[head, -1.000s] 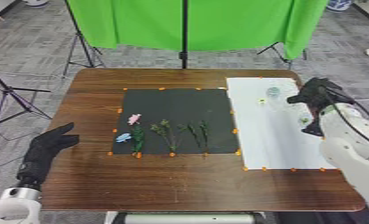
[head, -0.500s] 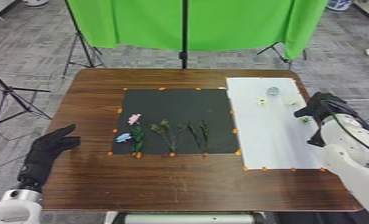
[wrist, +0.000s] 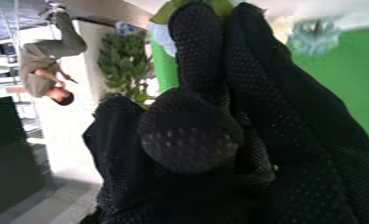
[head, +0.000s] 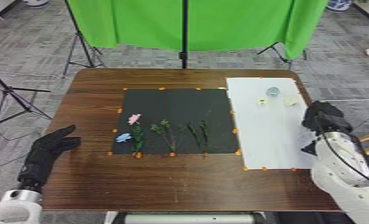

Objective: Arrange flowers

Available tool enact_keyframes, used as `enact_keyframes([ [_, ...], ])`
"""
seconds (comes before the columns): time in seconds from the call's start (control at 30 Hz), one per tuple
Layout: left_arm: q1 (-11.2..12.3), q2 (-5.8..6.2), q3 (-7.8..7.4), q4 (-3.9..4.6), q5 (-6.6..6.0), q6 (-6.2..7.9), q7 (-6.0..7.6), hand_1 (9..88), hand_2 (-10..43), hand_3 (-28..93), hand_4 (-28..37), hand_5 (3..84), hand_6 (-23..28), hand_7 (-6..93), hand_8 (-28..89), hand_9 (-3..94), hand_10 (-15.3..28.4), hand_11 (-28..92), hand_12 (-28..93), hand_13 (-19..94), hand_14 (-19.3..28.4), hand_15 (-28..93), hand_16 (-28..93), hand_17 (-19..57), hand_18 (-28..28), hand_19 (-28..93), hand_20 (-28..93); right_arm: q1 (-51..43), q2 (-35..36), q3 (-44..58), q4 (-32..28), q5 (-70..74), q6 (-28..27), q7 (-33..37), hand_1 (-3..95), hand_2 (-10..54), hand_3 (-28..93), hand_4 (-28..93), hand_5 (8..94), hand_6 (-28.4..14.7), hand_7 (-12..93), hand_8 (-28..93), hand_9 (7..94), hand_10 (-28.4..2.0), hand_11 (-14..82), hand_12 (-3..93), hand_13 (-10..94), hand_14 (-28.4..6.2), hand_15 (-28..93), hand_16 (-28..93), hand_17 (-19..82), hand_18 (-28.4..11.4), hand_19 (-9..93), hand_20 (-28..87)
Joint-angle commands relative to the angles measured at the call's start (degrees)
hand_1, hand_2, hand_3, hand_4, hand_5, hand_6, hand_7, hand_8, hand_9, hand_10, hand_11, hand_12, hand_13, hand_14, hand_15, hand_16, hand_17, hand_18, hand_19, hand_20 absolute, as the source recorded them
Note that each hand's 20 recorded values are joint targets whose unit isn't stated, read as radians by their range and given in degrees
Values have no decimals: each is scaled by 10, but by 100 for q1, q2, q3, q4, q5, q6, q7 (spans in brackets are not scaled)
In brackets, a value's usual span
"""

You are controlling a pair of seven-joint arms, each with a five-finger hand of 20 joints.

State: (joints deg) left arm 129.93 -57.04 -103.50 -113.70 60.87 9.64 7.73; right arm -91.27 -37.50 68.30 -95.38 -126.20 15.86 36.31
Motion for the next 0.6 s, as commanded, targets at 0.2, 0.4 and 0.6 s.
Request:
enact_keyframes([
  [0.2,64,34,-38,0,21,-81,-93,224,258,656,-283,443,86,81,-60,503,157,200,101,423,194,179,-40,120,120,115,146,1788,94,-479,-1269,-282,818,-285,648,-95,563,-162,774,-17,270,118,898,-86,125,466,920,-4,593,352,618,-148,932,548],
  [0.4,-20,68,20,44,20,-111,-92,226,258,654,-283,444,86,81,-60,503,156,200,101,422,194,179,-41,120,120,114,146,3294,-461,-1916,-1478,188,1087,-1137,645,-95,564,-160,777,-15,269,122,898,-85,124,471,920,-2,594,359,619,-144,932,551],
  [0.6,-112,122,57,78,24,-128,-99,226,258,654,-283,444,86,82,-60,503,156,200,101,422,193,178,-40,121,120,114,146,4530,-1076,-3540,-1123,1005,728,-1888,641,-95,567,-162,775,-14,272,120,897,-85,122,475,916,1,599,364,618,-142,932,559],
])
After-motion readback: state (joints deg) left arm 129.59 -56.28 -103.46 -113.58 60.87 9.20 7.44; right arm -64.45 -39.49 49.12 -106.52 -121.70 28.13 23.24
